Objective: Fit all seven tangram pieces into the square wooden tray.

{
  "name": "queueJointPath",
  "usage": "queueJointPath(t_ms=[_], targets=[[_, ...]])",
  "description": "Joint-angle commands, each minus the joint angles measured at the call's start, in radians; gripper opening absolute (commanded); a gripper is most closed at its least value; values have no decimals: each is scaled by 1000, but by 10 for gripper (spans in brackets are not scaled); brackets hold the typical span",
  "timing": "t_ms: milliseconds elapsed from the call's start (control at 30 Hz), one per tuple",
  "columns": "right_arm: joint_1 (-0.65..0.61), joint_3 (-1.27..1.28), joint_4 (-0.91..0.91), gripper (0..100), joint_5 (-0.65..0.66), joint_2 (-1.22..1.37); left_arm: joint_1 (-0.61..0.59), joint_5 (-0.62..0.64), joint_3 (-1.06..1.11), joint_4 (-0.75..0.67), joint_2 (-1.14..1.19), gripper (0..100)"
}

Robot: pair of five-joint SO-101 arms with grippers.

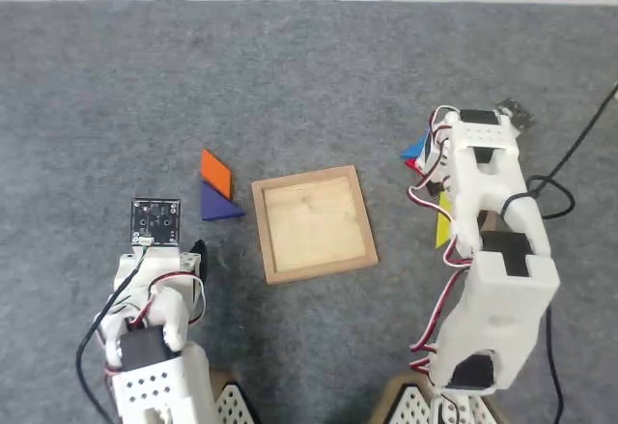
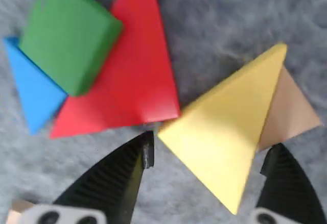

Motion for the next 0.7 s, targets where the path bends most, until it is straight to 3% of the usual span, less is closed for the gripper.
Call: queueJointPath(t_ms=[0,300,533,667], targets=[[5,-51,-62,342,-29,-10,2,-8,-5,3,-11,218],[4,2,-71,339,-29,-7,2,-8,-5,3,-11,218],[-21,29,-38,191,-25,2,2,-8,-5,3,-11,218],[-21,29,-35,173,17,2,2,-8,-5,3,-11,218]])
